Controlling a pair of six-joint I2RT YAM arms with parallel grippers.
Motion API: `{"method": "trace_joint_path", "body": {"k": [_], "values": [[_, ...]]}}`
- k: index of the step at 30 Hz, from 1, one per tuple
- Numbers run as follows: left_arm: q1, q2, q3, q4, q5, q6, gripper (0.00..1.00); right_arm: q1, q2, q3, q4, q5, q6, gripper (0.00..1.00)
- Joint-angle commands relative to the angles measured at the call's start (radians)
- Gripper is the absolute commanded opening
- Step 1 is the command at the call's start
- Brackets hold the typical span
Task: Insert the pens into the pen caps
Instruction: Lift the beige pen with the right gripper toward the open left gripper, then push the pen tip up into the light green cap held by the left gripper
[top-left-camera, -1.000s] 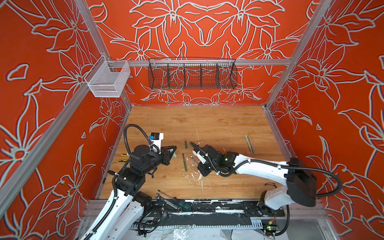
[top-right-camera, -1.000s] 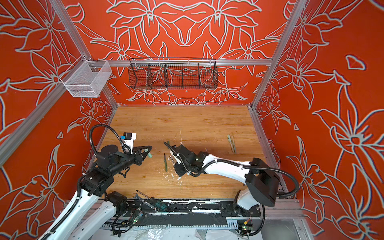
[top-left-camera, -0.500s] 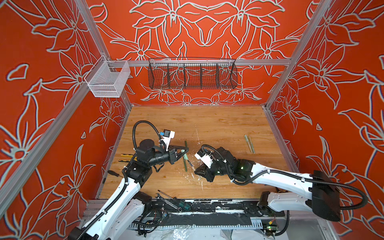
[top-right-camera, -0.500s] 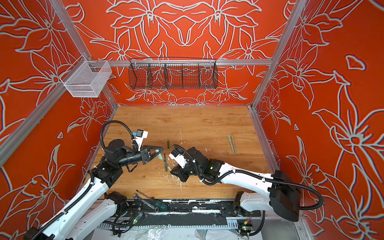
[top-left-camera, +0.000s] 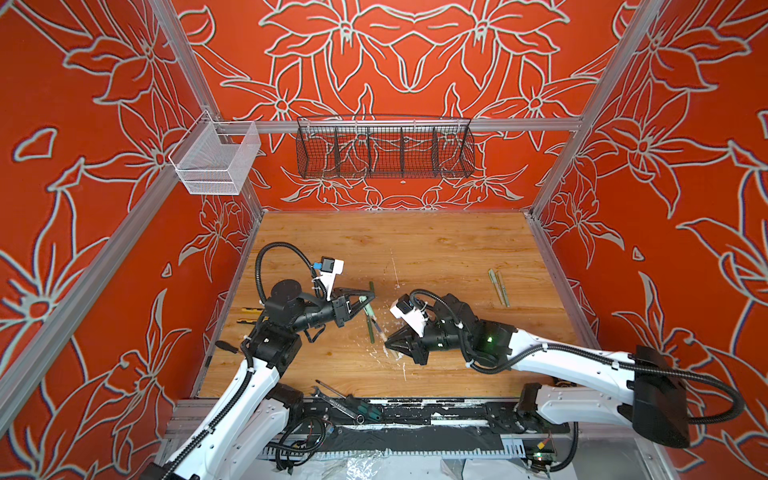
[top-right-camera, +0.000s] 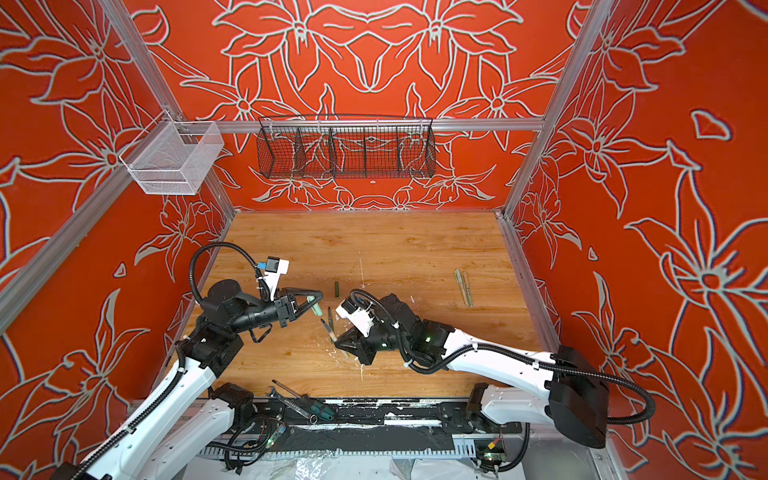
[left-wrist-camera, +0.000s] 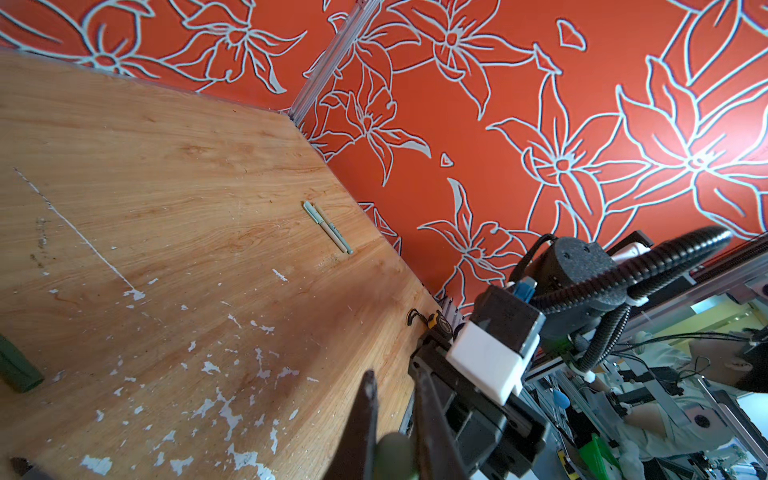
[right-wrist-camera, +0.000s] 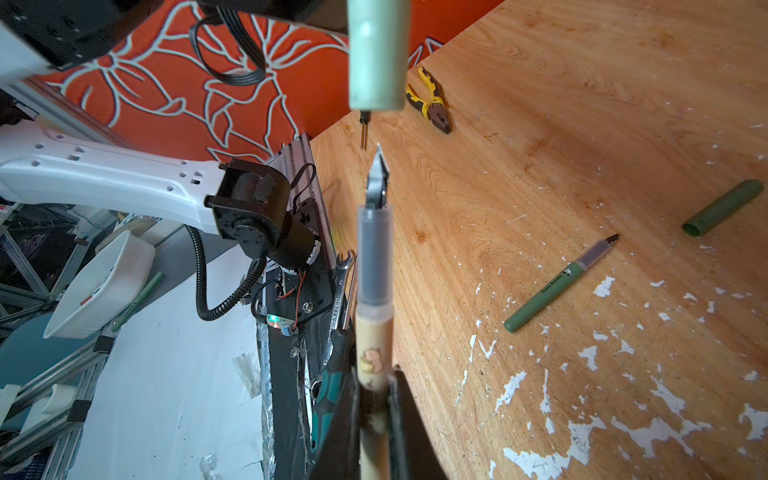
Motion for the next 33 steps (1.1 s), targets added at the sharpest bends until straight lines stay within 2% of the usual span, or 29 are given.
{"method": "trace_joint_path", "body": {"k": [1, 22, 33], "values": [[0.015, -0.003, -0.003, 0.049, 0.023, -0.022, 0.0, 0.006, -0.02, -0.017, 0.027, -0.006, -0.006, 0.0], [0.02, 0.036, -0.027, 0.159, 0.127, -0.071, 0.0, 0.006, -0.065, -0.016, 0.031, 0.06, -0.016, 0.0], [0.02, 0.034, -0.027, 0.157, 0.116, -0.073, 0.0, 0.006, -0.041, 0.007, 0.042, 0.032, -0.022, 0.0]]}}
